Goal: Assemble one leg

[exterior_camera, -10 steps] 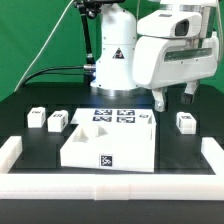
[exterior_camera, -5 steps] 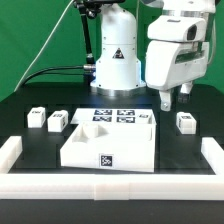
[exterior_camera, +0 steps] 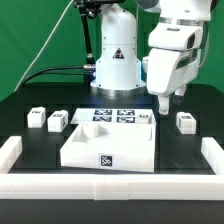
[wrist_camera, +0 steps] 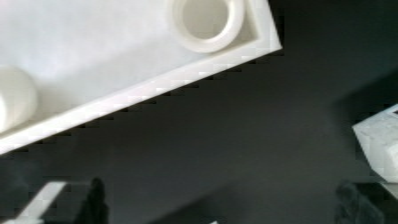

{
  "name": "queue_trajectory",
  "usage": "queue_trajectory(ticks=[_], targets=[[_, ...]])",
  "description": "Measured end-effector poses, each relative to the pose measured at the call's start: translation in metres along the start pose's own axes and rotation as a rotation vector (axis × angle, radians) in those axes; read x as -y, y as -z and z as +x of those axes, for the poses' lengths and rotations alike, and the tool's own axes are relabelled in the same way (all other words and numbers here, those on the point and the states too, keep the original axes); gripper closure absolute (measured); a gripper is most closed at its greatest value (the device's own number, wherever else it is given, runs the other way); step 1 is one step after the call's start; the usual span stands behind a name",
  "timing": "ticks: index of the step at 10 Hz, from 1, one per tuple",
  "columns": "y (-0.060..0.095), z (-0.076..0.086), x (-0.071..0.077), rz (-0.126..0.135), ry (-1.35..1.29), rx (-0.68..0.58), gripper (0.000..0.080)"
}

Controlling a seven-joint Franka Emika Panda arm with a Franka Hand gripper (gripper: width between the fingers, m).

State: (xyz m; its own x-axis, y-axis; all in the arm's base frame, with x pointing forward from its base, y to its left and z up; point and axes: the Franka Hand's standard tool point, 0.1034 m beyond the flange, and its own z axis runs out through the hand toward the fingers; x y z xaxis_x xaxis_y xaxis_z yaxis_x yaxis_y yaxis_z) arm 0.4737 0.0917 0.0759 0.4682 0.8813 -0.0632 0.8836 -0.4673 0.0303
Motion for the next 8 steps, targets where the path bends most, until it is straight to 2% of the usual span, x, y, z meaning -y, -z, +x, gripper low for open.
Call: queue_trajectory(ticks=[1, 2, 3, 4, 7, 8], targets=[[-0.001, -0.001, 0.000, 0.000, 0.002, 0.000, 0.0150], [-0.007, -0.007, 0.001, -0.027, 0.104, -0.037, 0.0150], [-0.018, -0.027, 0.008, -0.025, 0.181, -0.040, 0.0150], [-0.024, -0.043, 0.007, -0.019, 0.221, -0.034, 0.0150], [-0.031, -0.081, -0.006, -0.019, 0.269, -0.026, 0.0150], [-0.031, -0.077, -0.005, -0.019, 0.259, -0.028, 0.0150]])
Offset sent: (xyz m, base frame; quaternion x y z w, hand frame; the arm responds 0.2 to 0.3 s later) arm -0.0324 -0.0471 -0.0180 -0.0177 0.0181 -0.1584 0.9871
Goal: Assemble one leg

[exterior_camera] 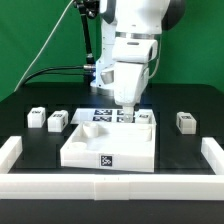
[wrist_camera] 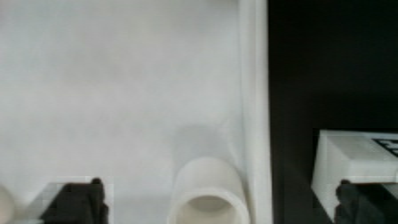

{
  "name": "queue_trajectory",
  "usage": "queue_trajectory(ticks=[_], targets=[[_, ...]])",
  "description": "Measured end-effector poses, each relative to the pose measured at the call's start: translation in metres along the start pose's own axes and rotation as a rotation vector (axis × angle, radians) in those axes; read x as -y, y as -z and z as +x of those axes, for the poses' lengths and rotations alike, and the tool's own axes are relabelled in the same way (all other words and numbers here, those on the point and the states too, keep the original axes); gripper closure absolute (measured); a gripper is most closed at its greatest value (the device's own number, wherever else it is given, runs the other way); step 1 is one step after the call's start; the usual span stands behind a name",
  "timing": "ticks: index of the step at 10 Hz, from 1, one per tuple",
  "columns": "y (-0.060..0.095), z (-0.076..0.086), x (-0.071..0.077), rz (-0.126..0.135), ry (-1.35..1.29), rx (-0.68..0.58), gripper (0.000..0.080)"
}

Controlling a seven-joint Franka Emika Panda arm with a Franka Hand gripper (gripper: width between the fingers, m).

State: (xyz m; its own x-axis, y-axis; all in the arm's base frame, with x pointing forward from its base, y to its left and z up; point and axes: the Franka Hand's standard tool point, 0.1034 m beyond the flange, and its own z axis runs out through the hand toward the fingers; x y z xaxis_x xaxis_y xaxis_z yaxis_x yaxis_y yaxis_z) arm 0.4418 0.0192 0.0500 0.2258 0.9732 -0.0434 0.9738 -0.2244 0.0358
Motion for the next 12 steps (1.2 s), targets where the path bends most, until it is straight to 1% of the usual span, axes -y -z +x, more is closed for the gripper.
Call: queue_trajectory(ticks=[3, 4, 6, 8, 9, 11, 12], targets=[[-0.002, -0.001, 0.001, 0.004, 0.006, 0.001, 0.0150], [-0.007, -0.002, 0.003, 0.011, 0.051, 0.001, 0.0150], [-0.017, -0.016, 0.008, 0.018, 0.104, 0.002, 0.0150], [-0.020, -0.026, 0.007, 0.025, 0.100, 0.006, 0.0150], [-0.023, -0.027, 0.009, 0.031, 0.097, 0.006, 0.0150], [-0.036, -0.024, 0.014, 0.055, 0.097, 0.006, 0.0150], [-0.041, -0.022, 0.013, 0.060, 0.099, 0.006, 0.0150]])
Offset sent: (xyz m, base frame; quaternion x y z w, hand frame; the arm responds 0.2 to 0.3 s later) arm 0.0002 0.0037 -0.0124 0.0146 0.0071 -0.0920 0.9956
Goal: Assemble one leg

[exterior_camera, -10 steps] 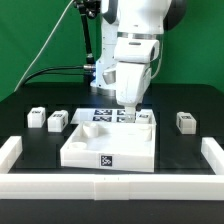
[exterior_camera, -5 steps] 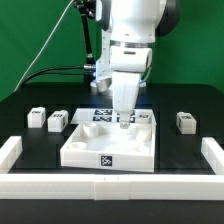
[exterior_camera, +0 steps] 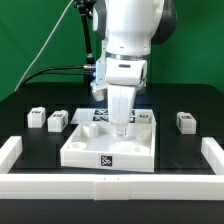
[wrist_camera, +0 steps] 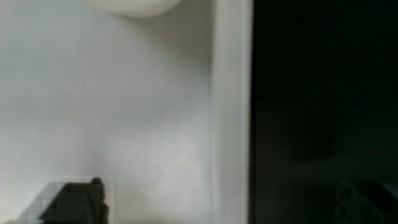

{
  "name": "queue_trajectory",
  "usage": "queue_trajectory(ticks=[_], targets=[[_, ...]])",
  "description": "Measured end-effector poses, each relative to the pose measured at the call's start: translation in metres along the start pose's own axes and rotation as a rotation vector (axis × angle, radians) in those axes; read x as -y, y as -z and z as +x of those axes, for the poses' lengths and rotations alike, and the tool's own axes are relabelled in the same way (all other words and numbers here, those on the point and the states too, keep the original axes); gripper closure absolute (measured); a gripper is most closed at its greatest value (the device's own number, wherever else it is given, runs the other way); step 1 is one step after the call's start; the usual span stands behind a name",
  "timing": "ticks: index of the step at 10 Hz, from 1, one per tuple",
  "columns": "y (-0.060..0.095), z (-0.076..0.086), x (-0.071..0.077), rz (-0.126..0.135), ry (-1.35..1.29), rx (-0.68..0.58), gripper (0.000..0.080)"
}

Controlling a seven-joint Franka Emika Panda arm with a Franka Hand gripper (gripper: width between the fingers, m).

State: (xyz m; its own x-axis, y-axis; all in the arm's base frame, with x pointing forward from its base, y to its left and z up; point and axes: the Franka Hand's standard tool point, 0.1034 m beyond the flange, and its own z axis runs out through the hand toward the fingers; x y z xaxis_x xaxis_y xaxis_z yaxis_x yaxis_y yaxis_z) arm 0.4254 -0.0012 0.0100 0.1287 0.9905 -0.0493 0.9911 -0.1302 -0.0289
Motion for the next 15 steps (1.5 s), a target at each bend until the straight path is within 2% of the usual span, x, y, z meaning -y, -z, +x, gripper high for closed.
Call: queue_trajectory(ticks=[3, 5, 6, 7, 8, 9, 10, 11, 15], targets=[[-0.0010, 0.0010, -0.0044, -0.002, 0.001, -0.001, 0.0150], [-0.0010, 0.0005, -0.0041, -0.001, 0.000, 0.000, 0.0177], [-0.0011, 0.0005, -0.0039, -0.001, 0.000, 0.000, 0.0348], [-0.0012, 0.0005, -0.0038, 0.000, 0.000, 0.000, 0.0348], [-0.0013, 0.0005, -0.0037, 0.000, 0.000, 0.000, 0.0549], [-0.0015, 0.0005, -0.0033, 0.001, 0.000, 0.000, 0.0684], [-0.0013, 0.0004, -0.0037, -0.001, 0.000, 0.000, 0.0684], [-0.0013, 0.0004, -0.0037, -0.001, 0.000, 0.000, 0.0742], [-0.0013, 0.0004, -0.0037, -0.001, 0.000, 0.000, 0.0742]])
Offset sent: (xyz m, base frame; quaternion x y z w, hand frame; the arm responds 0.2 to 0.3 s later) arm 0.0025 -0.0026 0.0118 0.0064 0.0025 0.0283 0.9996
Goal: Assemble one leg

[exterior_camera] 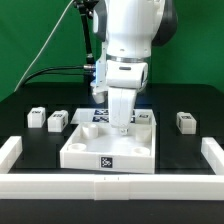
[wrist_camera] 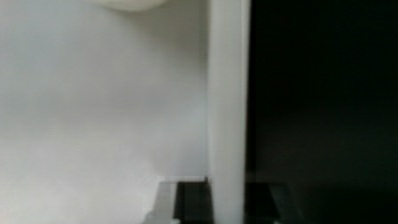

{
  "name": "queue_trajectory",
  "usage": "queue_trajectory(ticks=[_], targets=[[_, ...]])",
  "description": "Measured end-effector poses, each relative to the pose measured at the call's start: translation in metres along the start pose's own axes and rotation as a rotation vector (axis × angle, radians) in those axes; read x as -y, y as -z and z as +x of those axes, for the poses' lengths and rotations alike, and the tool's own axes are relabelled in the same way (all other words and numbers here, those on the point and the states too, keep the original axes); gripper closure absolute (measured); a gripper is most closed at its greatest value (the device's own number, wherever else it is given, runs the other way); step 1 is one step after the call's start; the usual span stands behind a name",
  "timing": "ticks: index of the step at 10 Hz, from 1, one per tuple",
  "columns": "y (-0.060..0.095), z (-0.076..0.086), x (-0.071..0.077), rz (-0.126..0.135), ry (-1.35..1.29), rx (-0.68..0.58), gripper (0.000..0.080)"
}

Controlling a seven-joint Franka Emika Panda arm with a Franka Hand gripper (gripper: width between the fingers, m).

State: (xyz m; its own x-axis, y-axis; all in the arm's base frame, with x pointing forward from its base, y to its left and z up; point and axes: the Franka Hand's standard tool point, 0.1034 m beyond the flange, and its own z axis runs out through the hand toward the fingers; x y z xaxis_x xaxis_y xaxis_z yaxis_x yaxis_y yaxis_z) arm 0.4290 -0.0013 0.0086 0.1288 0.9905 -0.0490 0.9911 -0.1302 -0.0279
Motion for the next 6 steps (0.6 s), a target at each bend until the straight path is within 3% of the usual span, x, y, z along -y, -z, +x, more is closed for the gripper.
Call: queue_trajectory(ticks=[3, 6], targets=[[0.001, 0.003, -0.004, -0.006, 0.028, 0.000, 0.0742], [0.002, 0.035, -0.023, -0.025, 0.089, -0.007, 0.0741]])
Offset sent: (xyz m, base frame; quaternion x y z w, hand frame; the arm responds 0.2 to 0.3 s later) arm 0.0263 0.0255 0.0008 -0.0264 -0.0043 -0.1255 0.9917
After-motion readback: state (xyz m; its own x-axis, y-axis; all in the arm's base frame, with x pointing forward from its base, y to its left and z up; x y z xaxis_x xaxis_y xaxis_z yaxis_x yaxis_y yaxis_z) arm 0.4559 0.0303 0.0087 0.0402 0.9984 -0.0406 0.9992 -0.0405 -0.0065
